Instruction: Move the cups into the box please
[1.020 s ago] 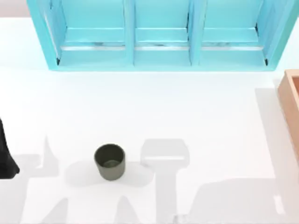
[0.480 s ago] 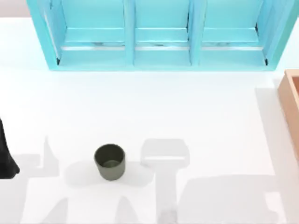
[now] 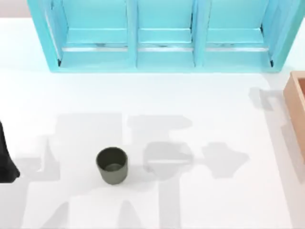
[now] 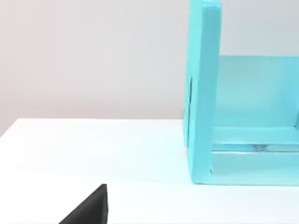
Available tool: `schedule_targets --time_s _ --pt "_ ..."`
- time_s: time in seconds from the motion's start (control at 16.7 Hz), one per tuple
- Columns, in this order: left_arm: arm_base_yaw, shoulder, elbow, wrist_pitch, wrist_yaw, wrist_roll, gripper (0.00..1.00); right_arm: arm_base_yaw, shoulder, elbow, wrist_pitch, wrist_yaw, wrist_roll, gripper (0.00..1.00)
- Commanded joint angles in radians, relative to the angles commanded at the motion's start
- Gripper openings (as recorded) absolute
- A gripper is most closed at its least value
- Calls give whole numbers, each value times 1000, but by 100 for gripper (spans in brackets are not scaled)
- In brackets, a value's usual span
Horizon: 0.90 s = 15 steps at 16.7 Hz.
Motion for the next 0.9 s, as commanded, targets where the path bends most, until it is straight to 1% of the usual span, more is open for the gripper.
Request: schedule_targets --time_s 0.36,0.54,0.72,0.9 --pt "0 0 0 0 0 0 100 485 385 488 -47 38 486 100" --pt "0 0 0 0 0 0 100 693 562 707 -68 64 703 100" --pt "0 0 0 0 0 0 100 852 707 882 -83 89 872 100" --pt "0 0 0 0 0 0 100 952 801 995 -91 107 982 100"
